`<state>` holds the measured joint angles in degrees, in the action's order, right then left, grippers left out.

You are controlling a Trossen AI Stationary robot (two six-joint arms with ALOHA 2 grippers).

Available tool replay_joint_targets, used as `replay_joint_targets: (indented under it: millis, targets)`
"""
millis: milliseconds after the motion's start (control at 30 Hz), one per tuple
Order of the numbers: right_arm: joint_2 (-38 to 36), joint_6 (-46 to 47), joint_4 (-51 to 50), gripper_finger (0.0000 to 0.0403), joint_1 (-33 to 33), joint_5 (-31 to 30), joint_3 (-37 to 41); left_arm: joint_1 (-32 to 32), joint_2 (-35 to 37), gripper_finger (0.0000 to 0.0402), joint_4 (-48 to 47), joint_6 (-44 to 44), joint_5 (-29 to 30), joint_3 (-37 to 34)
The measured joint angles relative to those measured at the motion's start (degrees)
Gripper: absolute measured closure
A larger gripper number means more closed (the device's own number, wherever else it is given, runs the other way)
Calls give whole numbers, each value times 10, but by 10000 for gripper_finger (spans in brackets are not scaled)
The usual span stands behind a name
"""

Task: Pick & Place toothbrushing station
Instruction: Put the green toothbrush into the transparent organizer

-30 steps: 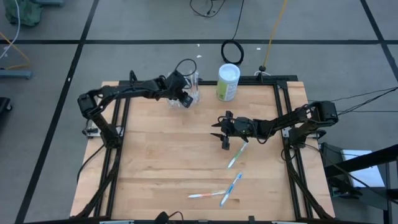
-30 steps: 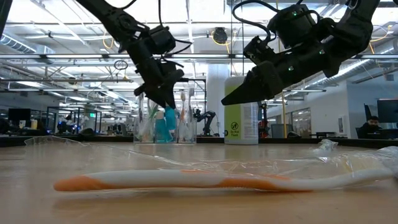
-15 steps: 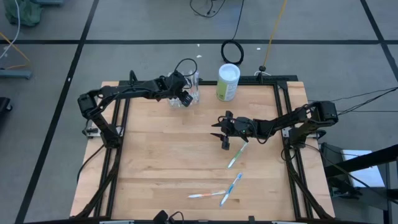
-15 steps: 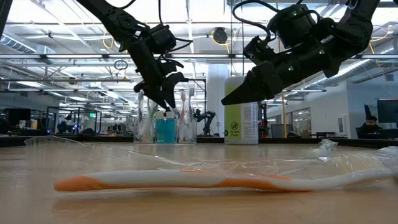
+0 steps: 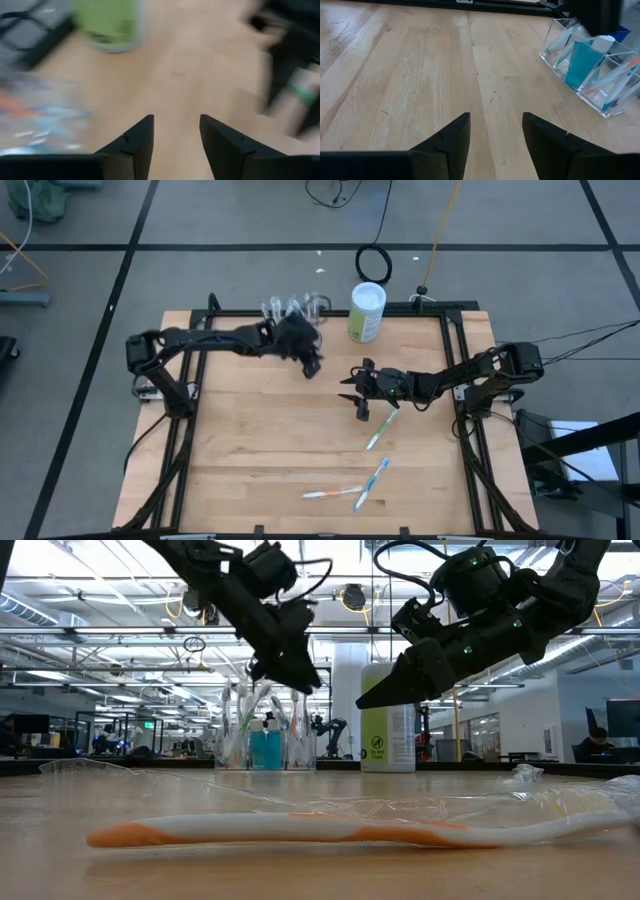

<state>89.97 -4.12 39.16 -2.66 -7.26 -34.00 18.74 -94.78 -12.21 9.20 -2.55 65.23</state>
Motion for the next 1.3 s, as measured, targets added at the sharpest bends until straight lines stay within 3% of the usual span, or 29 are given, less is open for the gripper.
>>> replay_joint_targets:
  millis: [133, 400, 633, 800, 1000, 1100, 1300]
  targets:
    - [0, 0, -5, 231, 0, 0, 0, -62, -1, 255, -3, 4, -29, 0]
    - [0, 0, -27, 231, 0, 0, 0, -204, -2, 280, -14, 30, -27, 0]
    - [0, -1, -27, 231, 2, 3, 0, -314, -2, 286, 0, 32, 68, 0]
    - [-19, -78, -51, 232, 24, 79, 0, -360, -2, 286, -8, 29, 99, 0]
    - [-112, -123, -222, 232, 68, 9, 0, -393, -2, 286, -20, 50, 135, 0]
    - [-160, -63, -302, 232, 97, 1, 0, -398, -2, 286, -14, 52, 154, 0]
    - [-220, 148, -453, 232, 157, 0, 0, -398, -2, 286, -9, 64, 166, 0]
